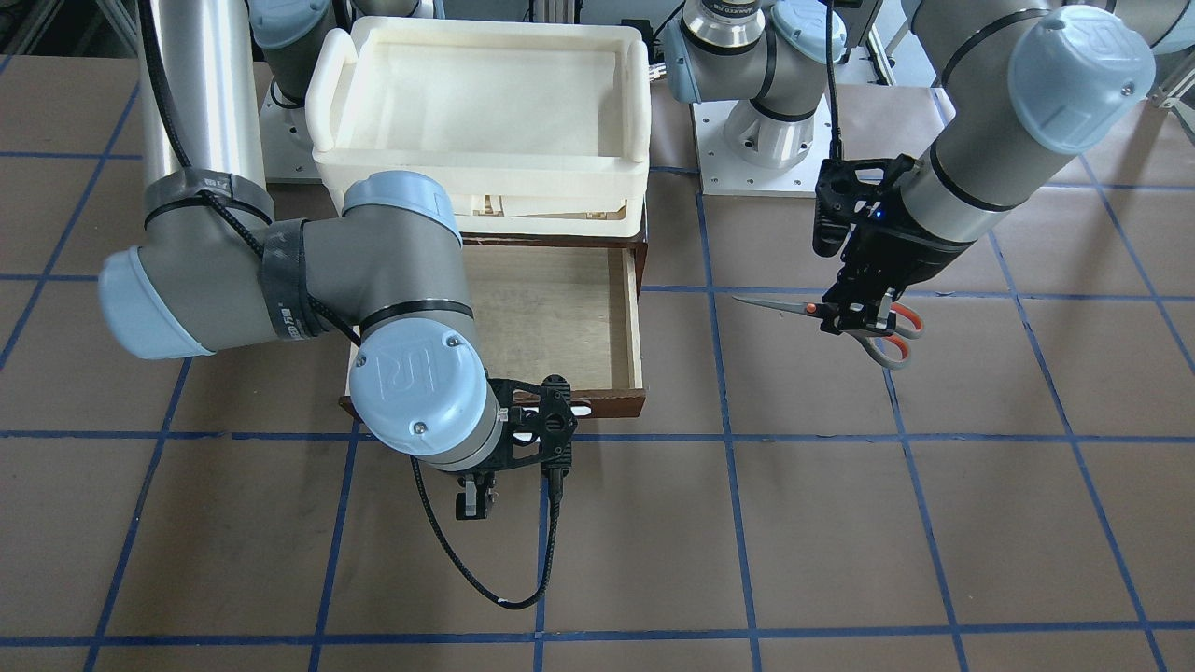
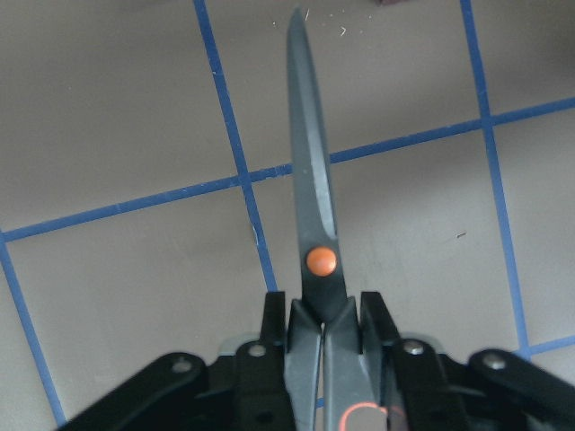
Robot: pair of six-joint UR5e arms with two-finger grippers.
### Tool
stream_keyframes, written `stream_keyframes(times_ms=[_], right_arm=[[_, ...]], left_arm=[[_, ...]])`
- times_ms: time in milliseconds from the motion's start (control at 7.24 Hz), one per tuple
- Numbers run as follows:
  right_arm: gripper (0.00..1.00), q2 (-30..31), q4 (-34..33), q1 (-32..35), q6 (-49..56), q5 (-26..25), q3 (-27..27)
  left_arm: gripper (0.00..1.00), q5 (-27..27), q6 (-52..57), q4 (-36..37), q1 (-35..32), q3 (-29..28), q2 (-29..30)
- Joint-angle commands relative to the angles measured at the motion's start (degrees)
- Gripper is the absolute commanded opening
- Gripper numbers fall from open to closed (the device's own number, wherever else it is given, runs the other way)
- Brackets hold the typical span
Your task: Place scissors in drawer with both arms
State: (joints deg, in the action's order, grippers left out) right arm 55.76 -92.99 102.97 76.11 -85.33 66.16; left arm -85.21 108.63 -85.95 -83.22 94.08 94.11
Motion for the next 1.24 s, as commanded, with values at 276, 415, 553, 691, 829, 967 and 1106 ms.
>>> stream_keyframes(times_ms=[276,415,553,691,829,967,1106], right_arm=[[0.98,14.8,-0.3,-9.0,-18.9,-0.1,5.4],[1.00,19.1,-0.2,-11.5,-22.9,-0.2,9.0],[1.00,22.6,0.2,-13.9,-29.8,-0.3,12.2],[1.00,25.8,0.4,-15.0,-43.5,-1.1,14.8],[1.00,27.1,1.8,-14.9,-51.8,-1.2,15.9],[1.00,28.0,4.4,-14.8,-62.2,-2.1,16.0],[1.00,28.0,4.8,-14.2,-69.7,-2.0,16.0]], left_arm=[[0.00,-0.5,-26.0,-0.4,-13.1,-0.9,-0.6],[0.00,-0.9,-33.8,0.1,-17.6,-1.4,0.0],[0.00,-0.5,-39.5,0.2,-20.4,-2.6,1.4],[0.00,-0.1,-43.4,1.2,-23.0,-3.0,2.7],[0.00,-0.1,-45.2,4.4,-25.7,-3.1,4.2],[0.00,0.0,-45.4,7.4,-27.4,-3.2,5.9],[0.00,2.0,-45.4,9.9,-28.4,-3.1,7.4]])
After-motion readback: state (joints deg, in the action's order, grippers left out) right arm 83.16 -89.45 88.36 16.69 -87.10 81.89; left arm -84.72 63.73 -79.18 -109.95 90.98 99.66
